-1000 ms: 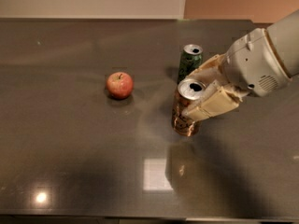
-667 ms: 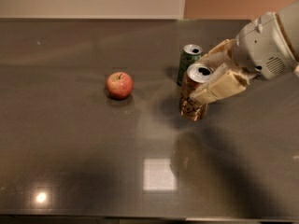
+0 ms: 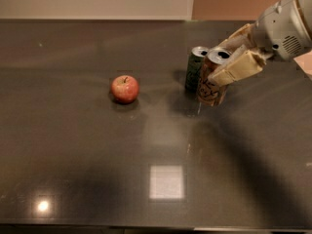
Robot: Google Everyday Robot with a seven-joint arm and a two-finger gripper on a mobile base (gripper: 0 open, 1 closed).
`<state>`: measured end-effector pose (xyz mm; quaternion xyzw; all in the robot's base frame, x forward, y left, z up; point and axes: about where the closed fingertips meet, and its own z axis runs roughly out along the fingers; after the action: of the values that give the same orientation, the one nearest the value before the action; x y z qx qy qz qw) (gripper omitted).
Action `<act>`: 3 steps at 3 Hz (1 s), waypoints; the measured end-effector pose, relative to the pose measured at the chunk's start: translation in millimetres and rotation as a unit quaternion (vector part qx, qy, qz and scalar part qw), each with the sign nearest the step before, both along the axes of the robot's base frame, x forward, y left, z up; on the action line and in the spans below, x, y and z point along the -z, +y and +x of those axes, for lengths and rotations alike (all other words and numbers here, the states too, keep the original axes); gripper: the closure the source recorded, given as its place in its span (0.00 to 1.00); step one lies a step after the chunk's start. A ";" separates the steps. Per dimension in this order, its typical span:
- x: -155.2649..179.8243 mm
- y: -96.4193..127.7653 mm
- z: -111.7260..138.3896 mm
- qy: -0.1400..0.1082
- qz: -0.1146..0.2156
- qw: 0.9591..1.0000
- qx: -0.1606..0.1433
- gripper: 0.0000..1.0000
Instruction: Move orange can near green can
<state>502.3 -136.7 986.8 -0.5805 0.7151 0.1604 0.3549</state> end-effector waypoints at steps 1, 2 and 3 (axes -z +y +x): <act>3.3 -13.9 21.0 0.009 0.001 1.000 0.013 1.00; 12.1 -27.3 39.9 0.020 0.000 0.999 0.027 1.00; 24.7 -35.9 53.9 0.036 0.001 0.999 0.028 0.83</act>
Offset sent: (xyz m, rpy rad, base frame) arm 0.0640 -0.0482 -0.0253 -0.0004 0.0738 -0.0944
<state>556.3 -172.6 962.1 -0.5534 0.7433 0.1722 0.3341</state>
